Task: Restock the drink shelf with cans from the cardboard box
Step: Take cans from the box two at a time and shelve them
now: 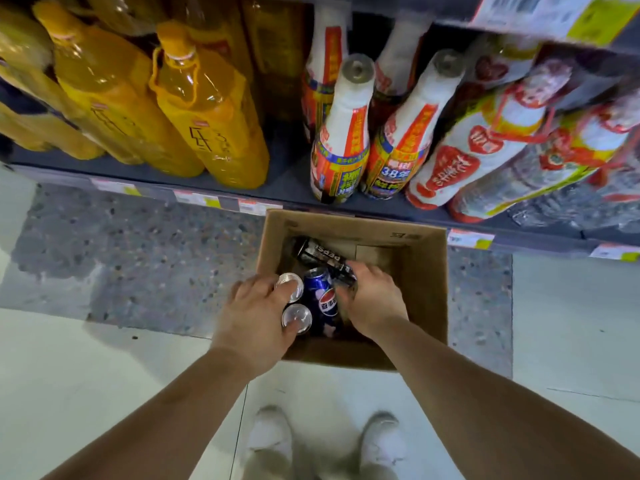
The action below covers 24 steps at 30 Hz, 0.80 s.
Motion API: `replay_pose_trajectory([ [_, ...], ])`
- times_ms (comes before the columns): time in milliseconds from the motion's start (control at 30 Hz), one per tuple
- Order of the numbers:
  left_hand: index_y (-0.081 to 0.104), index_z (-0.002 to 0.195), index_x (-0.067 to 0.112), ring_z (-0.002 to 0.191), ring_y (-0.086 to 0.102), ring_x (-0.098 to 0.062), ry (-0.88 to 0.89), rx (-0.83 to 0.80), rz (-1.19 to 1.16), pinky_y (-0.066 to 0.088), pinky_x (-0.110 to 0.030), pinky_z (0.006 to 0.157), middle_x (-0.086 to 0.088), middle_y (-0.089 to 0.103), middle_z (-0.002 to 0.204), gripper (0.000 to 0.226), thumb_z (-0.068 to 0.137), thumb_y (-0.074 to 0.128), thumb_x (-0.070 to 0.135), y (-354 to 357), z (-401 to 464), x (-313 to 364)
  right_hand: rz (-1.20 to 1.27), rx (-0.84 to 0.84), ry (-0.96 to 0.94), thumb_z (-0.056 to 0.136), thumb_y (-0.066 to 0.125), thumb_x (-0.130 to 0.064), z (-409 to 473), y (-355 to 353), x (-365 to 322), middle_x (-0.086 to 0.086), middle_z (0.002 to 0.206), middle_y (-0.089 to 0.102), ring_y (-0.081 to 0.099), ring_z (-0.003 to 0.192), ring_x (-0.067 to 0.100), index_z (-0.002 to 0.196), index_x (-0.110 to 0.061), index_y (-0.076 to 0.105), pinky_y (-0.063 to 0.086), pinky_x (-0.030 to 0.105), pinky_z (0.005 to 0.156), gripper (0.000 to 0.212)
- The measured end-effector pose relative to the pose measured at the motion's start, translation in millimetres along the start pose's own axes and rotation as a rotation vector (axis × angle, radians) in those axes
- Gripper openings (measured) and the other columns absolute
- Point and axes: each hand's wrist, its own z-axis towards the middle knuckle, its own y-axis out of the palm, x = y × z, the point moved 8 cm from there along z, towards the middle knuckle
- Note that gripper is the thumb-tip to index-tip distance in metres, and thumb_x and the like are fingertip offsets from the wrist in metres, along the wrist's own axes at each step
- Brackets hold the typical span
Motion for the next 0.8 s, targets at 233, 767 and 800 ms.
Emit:
replay_pose_trajectory([
  [233,0.068,0.101,0.026,0.085,0.063,-0.025,0.090,-0.070,0.264,0.019,-0.049,0.105,0.002,0.069,0.083,0.064,0.049,0.078,0.062,38.4,17.5,1.2,0.009,-0.109,0.037,0.094,0.053,-0.041,35.3,51.1,7.6,0.004,0.140,0.048,0.044,0.128,0.026,0.149,-0.033,0.026,0.039,0.043,0.105,0.061],
  [767,0.047,0.115,0.021,0.115,0.045,-0.022,-0.194,-0.155,0.337,-0.024,-0.059,0.106,0.005,0.062,0.091,0.059,0.075,0.058,0.063,64.0,30.6,2.6,0.270,-0.157,0.266,0.086,0.068,-0.039,58.0,115.4,38.6,0.003,0.119,0.063,0.061,0.110,0.024,0.133,-0.024,0.038,0.046,0.024,0.064,0.057],
  [800,0.046,0.114,0.022,0.115,0.045,-0.021,-0.197,-0.145,0.336,-0.022,-0.059,0.107,0.006,0.062,0.090,0.058,0.075,0.058,0.062,64.7,31.3,2.7,0.300,-0.175,0.277,0.086,0.070,-0.036,58.4,117.3,38.2,0.000,0.118,0.062,0.060,0.110,0.023,0.133,-0.025,0.037,0.041,0.018,0.053,0.058],
])
